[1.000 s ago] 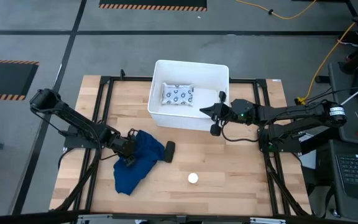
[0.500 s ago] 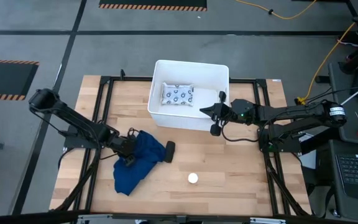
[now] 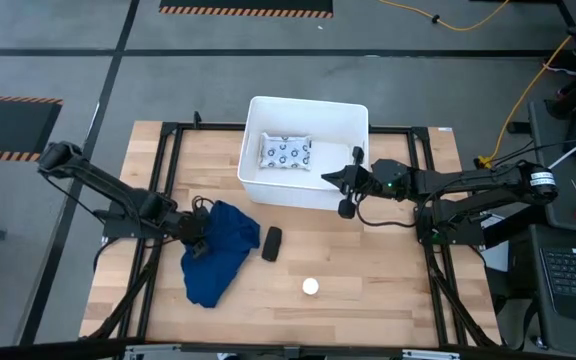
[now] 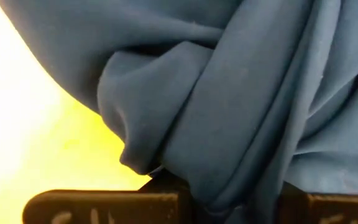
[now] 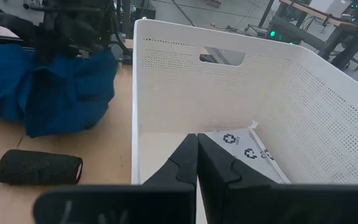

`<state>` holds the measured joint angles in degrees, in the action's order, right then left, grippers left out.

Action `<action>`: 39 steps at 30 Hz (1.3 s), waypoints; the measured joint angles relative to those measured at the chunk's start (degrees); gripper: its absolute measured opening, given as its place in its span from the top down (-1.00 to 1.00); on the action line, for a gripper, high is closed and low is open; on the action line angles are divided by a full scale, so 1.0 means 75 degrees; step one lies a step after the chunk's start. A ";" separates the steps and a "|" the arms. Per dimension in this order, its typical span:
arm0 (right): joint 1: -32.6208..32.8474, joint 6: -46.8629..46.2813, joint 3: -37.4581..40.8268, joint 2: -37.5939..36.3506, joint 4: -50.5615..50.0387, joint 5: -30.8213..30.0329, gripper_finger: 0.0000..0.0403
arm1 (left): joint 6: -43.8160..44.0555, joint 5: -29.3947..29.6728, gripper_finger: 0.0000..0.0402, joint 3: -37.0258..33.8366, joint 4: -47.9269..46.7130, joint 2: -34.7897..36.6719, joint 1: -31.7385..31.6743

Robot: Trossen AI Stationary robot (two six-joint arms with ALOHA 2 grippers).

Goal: Pick & place medical supplies in basket/bin
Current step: Put the blue cloth into the white bin

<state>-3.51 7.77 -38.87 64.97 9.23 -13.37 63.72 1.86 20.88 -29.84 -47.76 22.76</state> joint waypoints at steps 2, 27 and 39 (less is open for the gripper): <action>0.0000 0.0004 0.0000 0.0000 0.0002 0.0000 0.96 | -0.0020 0.0081 0.83 0.0003 -0.0057 0.0232 0.0000; 0.0000 0.0029 0.0000 0.0003 0.0021 0.0000 0.96 | -0.1317 0.1760 0.83 0.0026 0.1299 0.1664 0.0003; 0.0000 0.0029 0.0000 0.0003 0.0035 0.0003 0.96 | -0.2994 0.1964 0.83 0.0406 0.2584 0.0803 0.0003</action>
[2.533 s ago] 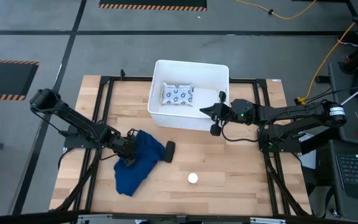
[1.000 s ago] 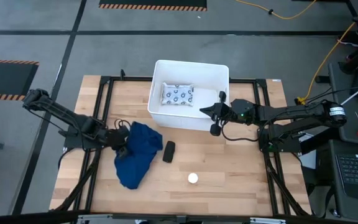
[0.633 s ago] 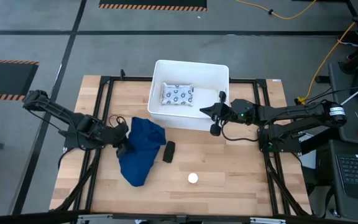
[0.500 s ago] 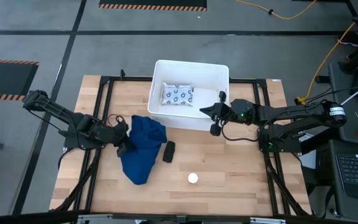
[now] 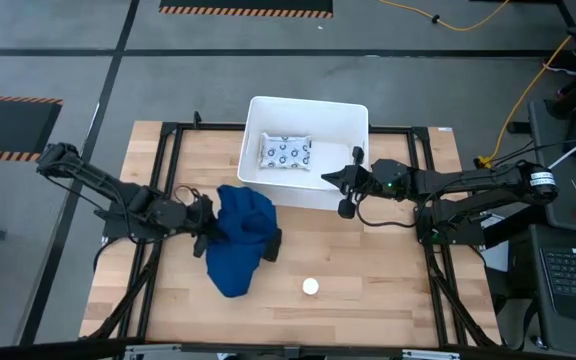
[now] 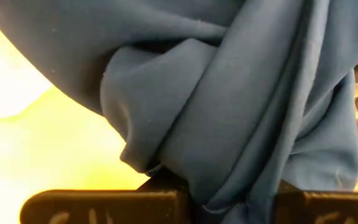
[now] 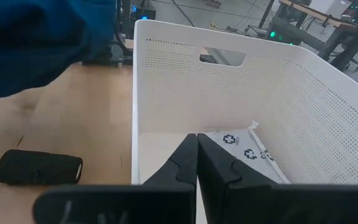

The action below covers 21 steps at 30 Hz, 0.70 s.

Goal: Pick & place medical supplies in basket/bin
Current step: Put the blue cloth into the white bin

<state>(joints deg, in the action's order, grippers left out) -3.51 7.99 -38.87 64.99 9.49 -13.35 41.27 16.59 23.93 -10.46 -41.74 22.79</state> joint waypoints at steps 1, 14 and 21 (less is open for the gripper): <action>0.0000 0.0000 0.0000 0.0000 0.0006 0.0000 0.96 | -0.0160 0.0046 0.83 0.0158 -0.0054 -0.0116 0.0000; 0.0000 -0.0022 0.0000 0.0003 0.0012 0.0000 0.96 | -0.1437 0.1374 0.83 0.3614 -0.3221 -0.1710 -0.0009; 0.0003 -0.0009 0.0000 0.0003 0.0012 0.0003 0.96 | -0.2833 0.1421 0.80 0.5038 -0.3315 -0.1943 -0.0003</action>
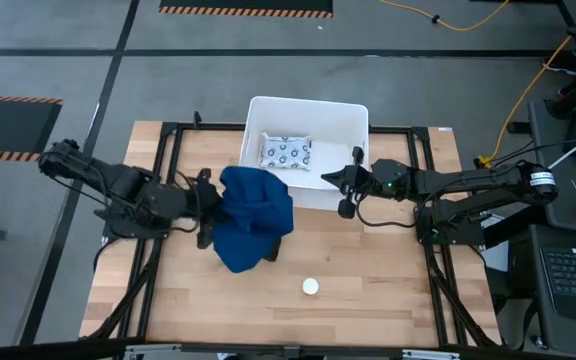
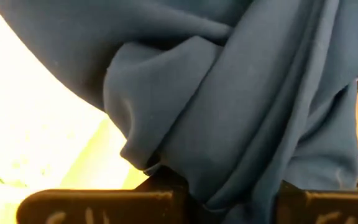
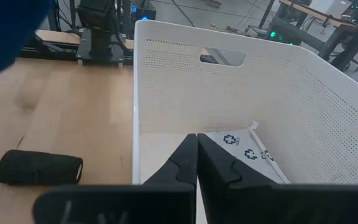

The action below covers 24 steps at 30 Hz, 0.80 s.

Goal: Pick & place medical supplies in basket/bin
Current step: Put the blue cloth into the white bin

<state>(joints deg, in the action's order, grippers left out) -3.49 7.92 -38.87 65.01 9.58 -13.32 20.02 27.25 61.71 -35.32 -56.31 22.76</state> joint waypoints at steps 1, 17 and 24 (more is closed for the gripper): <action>0.0000 0.0000 0.0000 0.0000 0.0000 0.0000 0.96 | -0.0205 0.0075 0.80 0.0195 0.0005 0.0003 0.0000; -0.0001 0.0215 0.0006 0.0003 0.0411 0.0002 0.96 | -0.2765 0.1328 0.81 0.1693 0.0640 -0.0045 -0.1724; -0.0002 0.1163 0.0006 -0.0003 0.1653 -0.0010 0.96 | -0.3431 -0.0382 0.80 0.1874 0.1132 -0.0434 -0.3529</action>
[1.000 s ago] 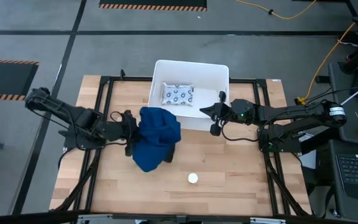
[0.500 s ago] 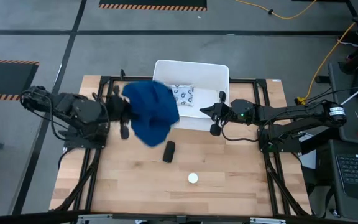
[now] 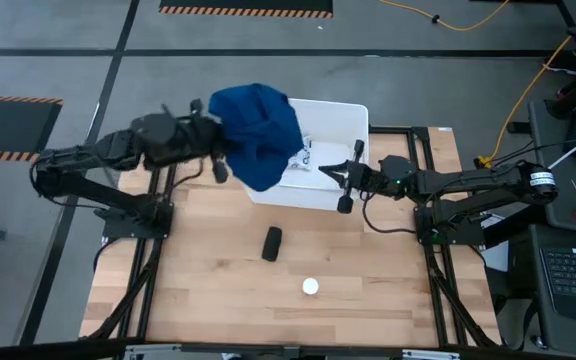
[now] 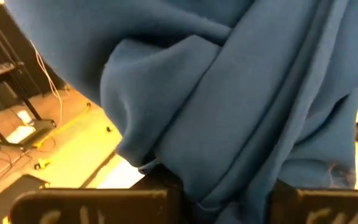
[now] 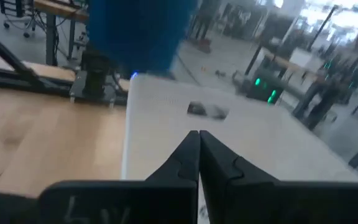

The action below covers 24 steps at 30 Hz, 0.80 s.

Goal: Pick & place medical supplies in basket/bin
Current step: Put the blue cloth into the white bin

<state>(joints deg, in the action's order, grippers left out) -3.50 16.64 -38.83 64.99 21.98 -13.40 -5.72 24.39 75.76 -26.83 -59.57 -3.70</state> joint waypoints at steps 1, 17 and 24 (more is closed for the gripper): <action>-0.0001 0.0014 0.0000 -0.0034 0.0046 -0.0023 0.96 | -0.0002 -0.0319 0.81 0.0029 -0.0005 -0.0132 -0.0264; -0.0004 -0.0609 -0.0087 -0.1497 -0.2179 -0.0462 0.96 | -0.1142 -0.3984 0.81 0.2240 -0.0875 -0.3216 -0.3088; -0.0004 -0.0781 -0.0087 -0.1501 -0.2289 -0.0462 0.96 | -0.1364 -0.3994 0.81 0.4400 -0.3071 -0.4701 -0.3527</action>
<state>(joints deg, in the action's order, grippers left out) -3.53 10.79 -39.48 53.74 4.82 -16.86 -15.94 -5.56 108.76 -49.86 -94.83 -30.15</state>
